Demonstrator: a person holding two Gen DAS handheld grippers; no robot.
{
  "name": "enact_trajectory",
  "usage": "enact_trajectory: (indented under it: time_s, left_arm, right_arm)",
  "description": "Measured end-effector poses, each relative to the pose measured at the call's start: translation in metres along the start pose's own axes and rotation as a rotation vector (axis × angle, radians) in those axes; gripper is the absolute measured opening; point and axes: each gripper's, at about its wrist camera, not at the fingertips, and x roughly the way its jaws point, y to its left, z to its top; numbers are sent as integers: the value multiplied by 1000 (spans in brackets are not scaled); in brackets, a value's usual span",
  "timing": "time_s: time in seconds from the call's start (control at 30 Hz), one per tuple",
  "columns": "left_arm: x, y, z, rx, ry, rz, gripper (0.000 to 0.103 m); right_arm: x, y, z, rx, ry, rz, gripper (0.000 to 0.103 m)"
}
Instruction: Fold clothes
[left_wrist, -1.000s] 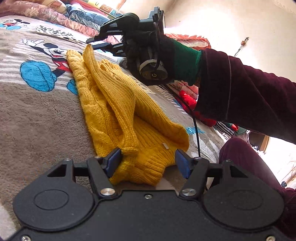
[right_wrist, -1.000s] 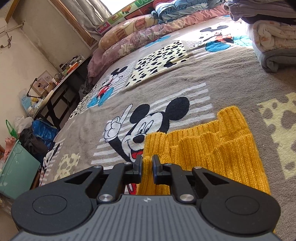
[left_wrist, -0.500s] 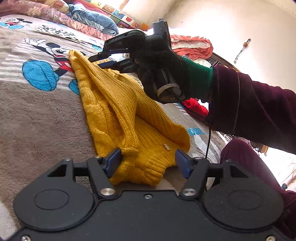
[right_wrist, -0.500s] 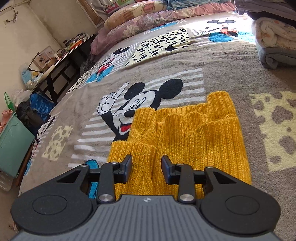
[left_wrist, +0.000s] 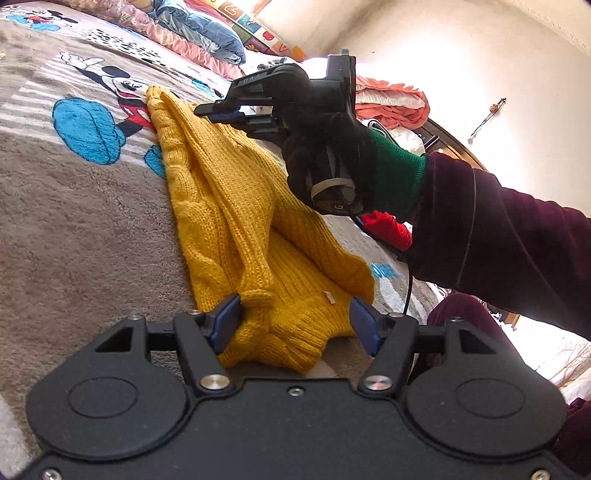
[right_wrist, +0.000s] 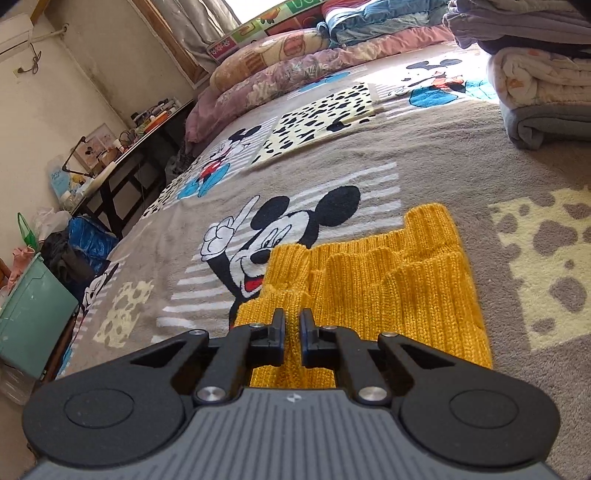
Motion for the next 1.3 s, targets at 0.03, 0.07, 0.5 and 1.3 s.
enact_trajectory:
  time_s: [0.03,0.07,0.5,1.3]
  left_arm:
    - [0,0,0,-1,-1,0,63]
    - [0,-1,0,0,-1,2,63]
    - [-20,-18,-1,64,-69,79,67]
    - [-4,16,-10,-532,-190,173,48]
  right_arm:
    - [4,-2,-2,7,7,-3,9]
    - [7,-3,-5,-2,11,-35,9]
    - [-77,0,-3,-56,-111,93,26]
    - [-166,-125,-209,543,-20,319,51]
